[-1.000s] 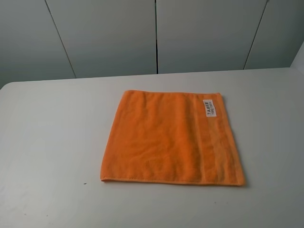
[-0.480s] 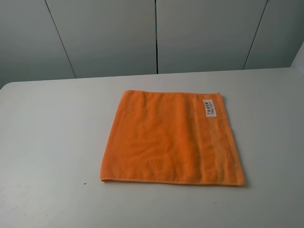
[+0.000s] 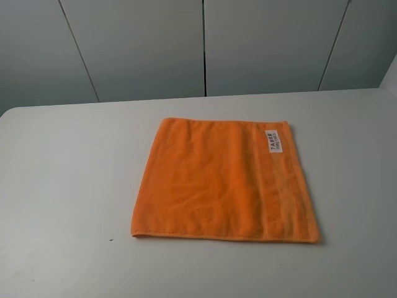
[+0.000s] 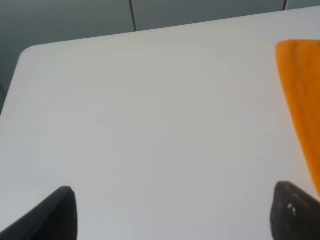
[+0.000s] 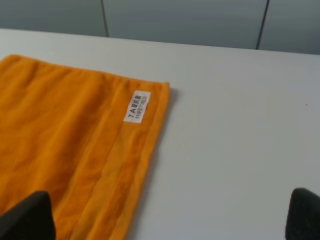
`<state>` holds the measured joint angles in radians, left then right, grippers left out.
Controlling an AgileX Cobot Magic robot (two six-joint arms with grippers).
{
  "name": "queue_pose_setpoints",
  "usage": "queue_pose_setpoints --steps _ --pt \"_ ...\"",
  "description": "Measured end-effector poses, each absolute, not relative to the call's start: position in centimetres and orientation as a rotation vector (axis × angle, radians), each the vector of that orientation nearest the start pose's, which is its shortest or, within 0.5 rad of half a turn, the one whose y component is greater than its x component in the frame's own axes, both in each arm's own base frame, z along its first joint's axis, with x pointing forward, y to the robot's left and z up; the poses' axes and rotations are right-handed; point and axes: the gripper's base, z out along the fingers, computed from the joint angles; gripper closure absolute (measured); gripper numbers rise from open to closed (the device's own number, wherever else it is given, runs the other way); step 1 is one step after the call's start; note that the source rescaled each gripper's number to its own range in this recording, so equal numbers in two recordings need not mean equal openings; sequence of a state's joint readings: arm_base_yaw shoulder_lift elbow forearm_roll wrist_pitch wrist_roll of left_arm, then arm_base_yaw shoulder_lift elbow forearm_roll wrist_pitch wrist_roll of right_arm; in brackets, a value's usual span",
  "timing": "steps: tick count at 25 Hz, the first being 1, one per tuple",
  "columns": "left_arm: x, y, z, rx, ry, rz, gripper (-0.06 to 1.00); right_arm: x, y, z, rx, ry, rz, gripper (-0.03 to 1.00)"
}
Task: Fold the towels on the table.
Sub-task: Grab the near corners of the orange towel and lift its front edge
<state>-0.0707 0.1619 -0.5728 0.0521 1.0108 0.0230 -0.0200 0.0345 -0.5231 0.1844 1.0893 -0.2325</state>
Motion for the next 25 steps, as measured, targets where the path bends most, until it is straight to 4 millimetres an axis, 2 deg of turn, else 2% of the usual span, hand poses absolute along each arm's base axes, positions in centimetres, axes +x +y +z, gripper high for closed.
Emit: queue_pose_setpoints --steps 3,8,11,15,20,25 --pt "4.4 -0.5 30.9 0.205 2.147 -0.002 -0.04 1.3 1.9 28.9 -0.376 2.101 0.082 -0.03" --pt "10.2 -1.8 30.0 0.467 2.330 -0.036 -0.04 5.3 2.5 29.1 -0.648 2.234 0.119 -0.03" --pt "14.0 -2.7 28.5 0.687 2.407 -0.075 -0.04 8.0 3.3 28.0 -0.866 2.338 0.148 -0.03" --pt "18.0 -4.0 25.8 1.019 2.379 -0.179 -0.04 11.0 4.8 25.6 -1.165 2.447 0.209 -0.03" --pt "21.1 -5.9 22.9 1.287 2.343 -0.313 -0.04 13.7 7.0 22.6 -1.450 2.484 0.233 -0.03" --pt "22.0 -8.9 20.1 1.675 2.312 -0.253 -0.04 14.5 9.3 19.5 -1.765 2.486 0.191 -0.03"
